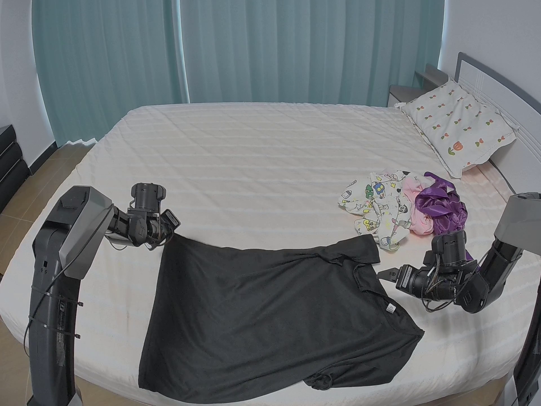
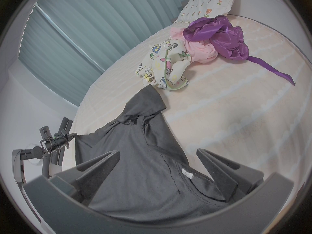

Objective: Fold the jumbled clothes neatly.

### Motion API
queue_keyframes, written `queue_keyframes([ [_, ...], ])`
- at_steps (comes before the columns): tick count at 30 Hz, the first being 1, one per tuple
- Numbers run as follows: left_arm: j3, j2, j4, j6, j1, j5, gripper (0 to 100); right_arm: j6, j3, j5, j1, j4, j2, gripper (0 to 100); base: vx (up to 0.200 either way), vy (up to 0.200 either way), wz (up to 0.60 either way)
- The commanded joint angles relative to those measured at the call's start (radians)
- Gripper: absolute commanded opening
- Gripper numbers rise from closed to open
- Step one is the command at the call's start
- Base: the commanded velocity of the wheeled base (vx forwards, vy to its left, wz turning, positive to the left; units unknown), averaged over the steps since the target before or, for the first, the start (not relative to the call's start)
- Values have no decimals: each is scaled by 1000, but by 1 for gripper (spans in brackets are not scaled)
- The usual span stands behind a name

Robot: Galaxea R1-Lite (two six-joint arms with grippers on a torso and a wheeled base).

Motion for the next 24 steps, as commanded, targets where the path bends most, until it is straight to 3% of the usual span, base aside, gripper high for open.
queue_keyframes([
  [1,-118,26,-4,-19,38,26,0,40,-63,0,-4,1,22,100,0,0,0],
  [7,-189,78,-4,-16,54,64,0,109,-142,-9,6,2,62,100,0,0,0],
  [16,-226,126,5,-21,58,66,0,282,-360,-18,62,25,163,100,0,0,0],
  [17,-222,123,7,-25,60,66,100,287,-391,-26,77,42,181,100,0,0,0],
  [22,-192,101,7,-30,65,63,100,289,-517,-88,126,100,260,100,0,0,0],
  [24,-114,29,4,-62,80,54,100,289,-592,-111,157,151,298,100,0,0,0],
])
